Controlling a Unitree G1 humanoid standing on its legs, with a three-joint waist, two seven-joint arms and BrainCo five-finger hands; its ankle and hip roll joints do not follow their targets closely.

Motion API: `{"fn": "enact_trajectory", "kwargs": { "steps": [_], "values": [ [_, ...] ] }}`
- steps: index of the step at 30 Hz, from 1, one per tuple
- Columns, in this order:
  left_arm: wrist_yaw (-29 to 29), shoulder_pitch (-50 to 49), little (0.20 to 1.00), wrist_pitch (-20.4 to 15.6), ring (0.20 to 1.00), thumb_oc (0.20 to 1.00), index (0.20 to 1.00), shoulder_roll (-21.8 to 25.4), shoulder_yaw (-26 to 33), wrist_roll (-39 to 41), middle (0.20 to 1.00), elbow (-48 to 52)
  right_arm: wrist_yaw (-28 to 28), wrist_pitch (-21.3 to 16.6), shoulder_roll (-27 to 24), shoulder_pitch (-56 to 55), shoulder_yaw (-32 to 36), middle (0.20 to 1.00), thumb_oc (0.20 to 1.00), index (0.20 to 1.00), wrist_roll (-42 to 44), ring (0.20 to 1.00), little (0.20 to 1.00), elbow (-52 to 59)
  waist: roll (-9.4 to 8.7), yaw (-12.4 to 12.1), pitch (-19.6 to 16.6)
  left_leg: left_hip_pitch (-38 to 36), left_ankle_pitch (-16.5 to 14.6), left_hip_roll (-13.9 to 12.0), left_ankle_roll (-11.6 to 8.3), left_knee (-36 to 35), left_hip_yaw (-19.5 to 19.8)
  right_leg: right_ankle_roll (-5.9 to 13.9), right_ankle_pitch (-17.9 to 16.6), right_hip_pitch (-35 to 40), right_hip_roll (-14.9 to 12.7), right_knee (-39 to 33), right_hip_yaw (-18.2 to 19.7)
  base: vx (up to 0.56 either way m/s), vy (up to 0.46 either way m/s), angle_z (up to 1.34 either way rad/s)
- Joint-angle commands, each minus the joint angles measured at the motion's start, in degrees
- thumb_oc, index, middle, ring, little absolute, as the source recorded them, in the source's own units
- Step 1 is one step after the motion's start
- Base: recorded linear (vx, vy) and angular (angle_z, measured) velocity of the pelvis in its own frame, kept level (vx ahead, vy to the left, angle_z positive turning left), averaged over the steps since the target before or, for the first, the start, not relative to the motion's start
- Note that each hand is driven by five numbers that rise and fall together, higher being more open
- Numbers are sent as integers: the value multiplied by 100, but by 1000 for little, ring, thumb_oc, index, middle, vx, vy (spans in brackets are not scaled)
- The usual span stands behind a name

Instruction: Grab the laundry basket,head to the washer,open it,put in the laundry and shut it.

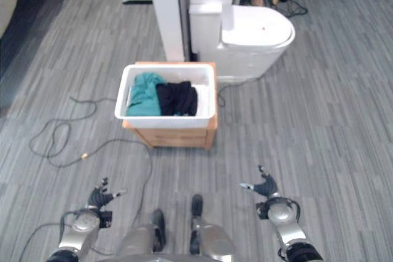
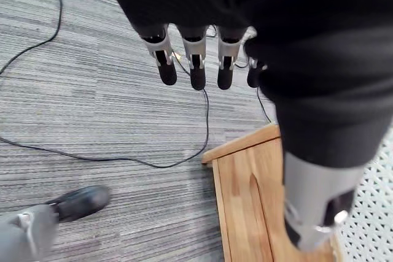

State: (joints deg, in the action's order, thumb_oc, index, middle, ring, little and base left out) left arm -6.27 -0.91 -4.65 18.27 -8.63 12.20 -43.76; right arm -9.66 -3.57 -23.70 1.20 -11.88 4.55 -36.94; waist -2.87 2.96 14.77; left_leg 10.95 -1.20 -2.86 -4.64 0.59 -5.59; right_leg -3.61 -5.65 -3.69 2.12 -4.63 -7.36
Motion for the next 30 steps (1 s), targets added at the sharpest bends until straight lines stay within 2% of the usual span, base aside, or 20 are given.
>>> {"fn": "enact_trajectory", "kwargs": {
  "steps": [1, 5, 8, 10, 13, 16, 22, 30],
  "values": [
    [-124, 15, 1000, -157, 1000, 1000, 1000, 117, 14, -81, 1000, -15, -99, -161, -214, -90, 14, 1000, 1000, 1000, 9, 1000, 1000, 147, 105, -147, -15, 478, 336, 94, 37, 512, 512, 719, 1350, 171, -447, 465, 59, 314, 190, -58],
    [-116, -83, 1000, -135, 1000, 1000, 1000, 143, 81, -119, 1000, -66, -79, -141, -187, -98, -9, 1000, 1000, 1000, -132, 1000, 1000, 161, 69, -194, -97, 301, 224, 108, 147, 451, 418, 762, 1517, 263, -487, 653, 197, 224, 170, -63],
    [-121, -113, 1000, -119, 1000, 1000, 1000, 246, 172, -152, 1000, -121, -42, -132, -91, -72, -24, 1000, 1000, 1000, -195, 1000, 1000, 210, -55, -237, -149, 215, 89, 188, 291, 543, 282, 855, 1583, 199, -605, 1072, 342, 171, 167, -40],
    [-200, -82, 1000, -136, 1000, 1000, 1000, 431, 274, -111, 1000, 28, -79, -115, -30, 68, -63, 1000, 1000, 1000, -242, 1000, 1000, 240, -111, -256, -130, 73, -68, 192, 441, 614, 45, 1001, 1530, -62, -700, 1592, 336, 137, 182, -49],
    [-306, 11, 1000, -187, 1000, 1000, 1000, 590, 367, -73, 1000, 168, -142, -125, -13, 236, -81, 1000, 1000, 1000, -252, 1000, 1000, 282, -110, -272, -97, -84, -179, 201, 500, 574, -115, 1106, 1381, -389, -733, 1813, 252, 98, 87, -54],
    [-410, 78, 1000, -255, 1000, 1000, 1000, 737, 446, 3, 1000, 399, -190, -114, -73, 380, -73, 1000, 1000, 1000, -181, 1000, 1000, 429, -95, -264, -63, -138, -205, 218, 510, 547, -179, 1092, 1256, -543, -799, 1522, 17, 84, -4, -31],
    [-496, 79, 1000, -308, 1000, 1000, 1000, 819, 582, -28, 1000, 787, -228, -147, -131, 649, -112, 1000, 1000, 1000, -64, 1000, 1000, 661, -78, -347, -125, -190, -213, 311, 517, 398, -176, 994, 1145, -358, -805, 1030, 28, 72, -38, 15],
    [-1047, 1138, 1000, -272, 1000, 1000, 1000, 973, 299, -107, 1000, 96, -315, -76, 88, 1715, -841, 1000, 1000, 1000, 185, 1000, 1000, 450, -38, -485, 12, 65, -45, 293, 460, 220, -79, 960, 1019, -495, -758, 733, -5, -2, -14, 1]
  ]
}}
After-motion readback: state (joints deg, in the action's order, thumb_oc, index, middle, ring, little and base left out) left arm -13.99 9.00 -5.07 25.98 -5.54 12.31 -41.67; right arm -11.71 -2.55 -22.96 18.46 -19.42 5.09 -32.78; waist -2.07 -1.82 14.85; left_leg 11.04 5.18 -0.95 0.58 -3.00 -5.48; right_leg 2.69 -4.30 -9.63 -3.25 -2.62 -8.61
